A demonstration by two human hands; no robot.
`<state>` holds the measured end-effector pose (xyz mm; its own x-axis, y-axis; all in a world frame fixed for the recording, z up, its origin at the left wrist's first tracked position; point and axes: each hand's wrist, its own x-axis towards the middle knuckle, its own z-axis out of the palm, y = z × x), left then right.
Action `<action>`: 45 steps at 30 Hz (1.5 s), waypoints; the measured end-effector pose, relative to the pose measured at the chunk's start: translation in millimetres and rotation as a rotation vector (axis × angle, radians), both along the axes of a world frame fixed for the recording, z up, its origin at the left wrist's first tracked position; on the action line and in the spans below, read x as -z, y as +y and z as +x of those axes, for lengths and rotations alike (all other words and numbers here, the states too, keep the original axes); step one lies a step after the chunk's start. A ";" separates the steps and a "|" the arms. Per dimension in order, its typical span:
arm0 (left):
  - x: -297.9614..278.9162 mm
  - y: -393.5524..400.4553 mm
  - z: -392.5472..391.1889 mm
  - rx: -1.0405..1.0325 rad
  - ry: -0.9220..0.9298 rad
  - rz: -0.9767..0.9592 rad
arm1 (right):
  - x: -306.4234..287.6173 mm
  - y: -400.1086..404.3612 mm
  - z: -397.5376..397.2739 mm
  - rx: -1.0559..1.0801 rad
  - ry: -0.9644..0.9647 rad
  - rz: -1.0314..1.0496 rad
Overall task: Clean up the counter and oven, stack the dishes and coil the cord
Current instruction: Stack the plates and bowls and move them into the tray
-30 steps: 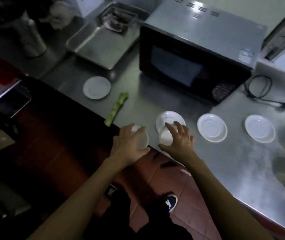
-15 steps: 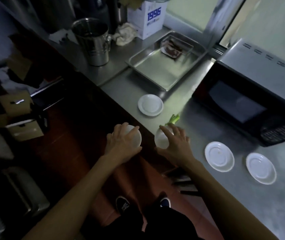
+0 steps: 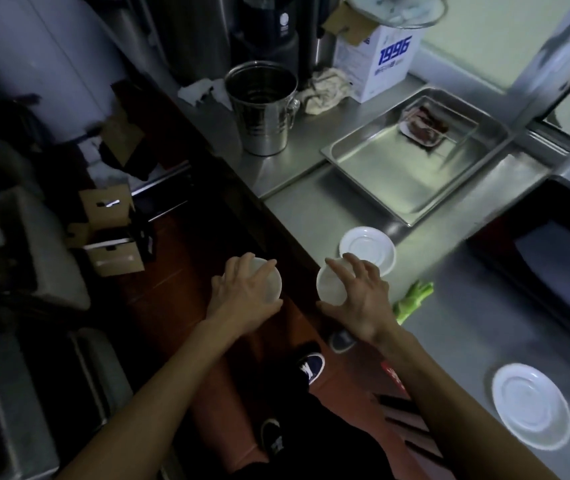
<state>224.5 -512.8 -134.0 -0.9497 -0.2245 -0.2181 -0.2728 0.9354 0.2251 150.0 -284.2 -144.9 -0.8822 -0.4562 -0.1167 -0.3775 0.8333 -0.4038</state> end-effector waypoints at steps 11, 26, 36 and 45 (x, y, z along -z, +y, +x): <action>-25.9 -16.0 -141.3 0.081 0.033 -0.046 | -3.6 -22.2 -128.3 0.072 0.048 -0.130; -17.0 58.5 -307.5 0.396 0.014 -0.003 | -15.4 59.1 -208.0 0.460 0.086 -0.140; 7.4 86.5 -448.0 0.586 0.001 0.072 | -12.5 57.9 -266.9 0.652 0.109 -0.121; 35.0 102.5 -562.6 0.679 -0.088 0.127 | -6.7 33.5 -317.9 0.815 0.066 -0.092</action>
<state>-338.1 -410.3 -169.0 -0.8486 0.4450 -0.2859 0.3407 0.8733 0.3482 -167.9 -250.7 -138.2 -0.9444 0.3255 -0.0468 0.3068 0.8207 -0.4820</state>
